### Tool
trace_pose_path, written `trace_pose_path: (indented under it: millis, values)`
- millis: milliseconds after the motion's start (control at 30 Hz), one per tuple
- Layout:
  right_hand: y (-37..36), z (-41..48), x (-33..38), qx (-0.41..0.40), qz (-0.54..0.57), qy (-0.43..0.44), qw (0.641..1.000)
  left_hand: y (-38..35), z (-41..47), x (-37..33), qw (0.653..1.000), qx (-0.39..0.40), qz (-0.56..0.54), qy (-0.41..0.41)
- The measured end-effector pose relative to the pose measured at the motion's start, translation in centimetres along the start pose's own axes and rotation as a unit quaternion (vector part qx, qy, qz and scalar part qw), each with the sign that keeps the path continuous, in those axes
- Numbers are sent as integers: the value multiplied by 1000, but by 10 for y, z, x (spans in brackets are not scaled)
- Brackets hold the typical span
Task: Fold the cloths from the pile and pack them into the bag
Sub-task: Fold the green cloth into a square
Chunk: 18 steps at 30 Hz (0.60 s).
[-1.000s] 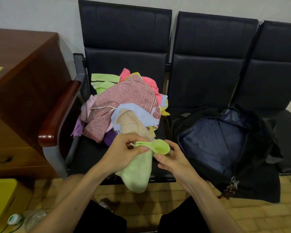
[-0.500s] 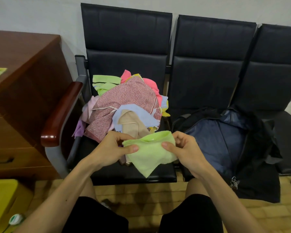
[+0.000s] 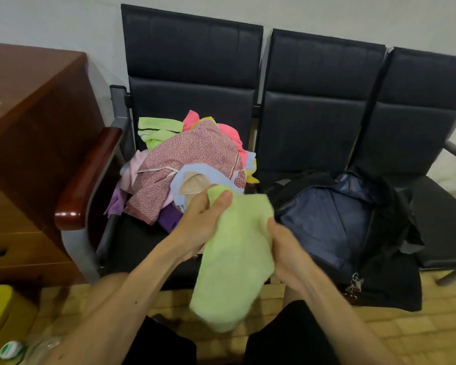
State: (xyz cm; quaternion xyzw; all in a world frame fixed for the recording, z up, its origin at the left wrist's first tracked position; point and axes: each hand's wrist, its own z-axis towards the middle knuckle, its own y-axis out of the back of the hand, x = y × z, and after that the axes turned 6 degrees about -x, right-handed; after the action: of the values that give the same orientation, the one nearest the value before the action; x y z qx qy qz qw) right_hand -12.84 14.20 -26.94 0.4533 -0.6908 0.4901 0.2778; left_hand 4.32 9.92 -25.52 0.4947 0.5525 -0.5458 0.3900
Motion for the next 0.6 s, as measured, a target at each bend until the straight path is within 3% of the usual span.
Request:
trace_pose_path:
  millis: [100, 233, 300, 367, 533, 600]
  values:
    - [1, -9, -32, 75, -27, -91, 993, 2, 1, -2, 999, -32, -12, 40]
    - [-4, -7, -33, 112, -51, -92, 988, 26, 4, 1, 978, -47, -127, 156]
    - [-12, -6, -24, 98, -66, -79, 990, 37, 0, 9, 946, -15, -246, 212]
    - [-20, -7, -13, 69, -88, -67, 992, 45, -5, 22, 917, 11, -338, 211]
    - [-29, -6, 1, 19, -84, -41, 995, 50, -18, 49, 869, 141, -413, 231]
    - [-27, -1, 2, -6, -79, -46, 996, 50, -23, 50, 878, 167, -388, 224]
